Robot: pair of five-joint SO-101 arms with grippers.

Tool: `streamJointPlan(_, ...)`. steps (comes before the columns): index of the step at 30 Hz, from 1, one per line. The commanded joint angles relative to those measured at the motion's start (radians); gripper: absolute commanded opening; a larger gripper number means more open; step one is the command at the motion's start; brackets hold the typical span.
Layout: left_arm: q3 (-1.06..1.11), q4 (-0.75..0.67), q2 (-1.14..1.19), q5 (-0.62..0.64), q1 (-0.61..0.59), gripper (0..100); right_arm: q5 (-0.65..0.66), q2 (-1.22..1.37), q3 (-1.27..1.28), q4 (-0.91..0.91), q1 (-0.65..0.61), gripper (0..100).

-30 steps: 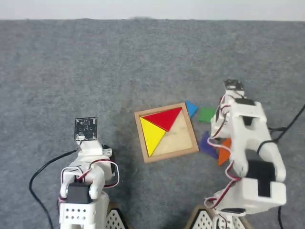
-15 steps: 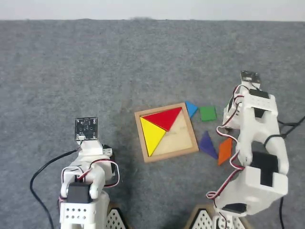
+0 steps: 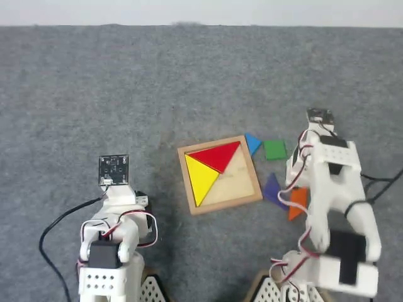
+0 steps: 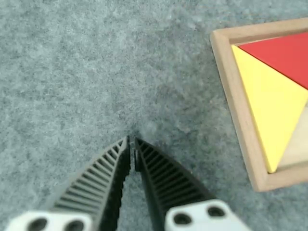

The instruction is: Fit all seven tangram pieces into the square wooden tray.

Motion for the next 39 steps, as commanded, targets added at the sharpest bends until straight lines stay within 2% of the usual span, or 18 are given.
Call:
streamJointPlan(1, -0.012, 0.002, -0.020, -0.011, -0.006, 1, -0.017, -0.079, 0.032, -0.031, -0.028, 24.9)
streamJointPlan(8, -0.012, 0.002, -0.020, -0.011, -0.006, 1, -0.017, 0.010, 0.041, -0.050, -0.102, 24.9)
streamJointPlan(14, -0.012, 0.002, -0.020, -0.011, -0.006, 1, -0.017, 0.101, 0.023, -0.064, -0.082, 24.7)
streamJointPlan(22, -0.012, 0.002, -0.020, -0.011, -0.006, 1, -0.008, 0.140, -0.037, -0.068, -0.058, 7.7)
streamJointPlan(28, -0.012, 0.002, -0.020, -0.011, -0.006, 1, 0.034, -0.024, -0.006, -0.062, -0.071, 3.5)
streamJointPlan(35, -0.012, 0.002, -0.020, -0.011, -0.006, 1, 0.043, -0.364, 0.132, -0.067, -0.214, 2.6)
streamJointPlan(39, -0.012, 0.002, -0.020, -0.011, -0.006, 1, 0.044, -0.450, 0.150, -0.059, -0.255, 2.9)
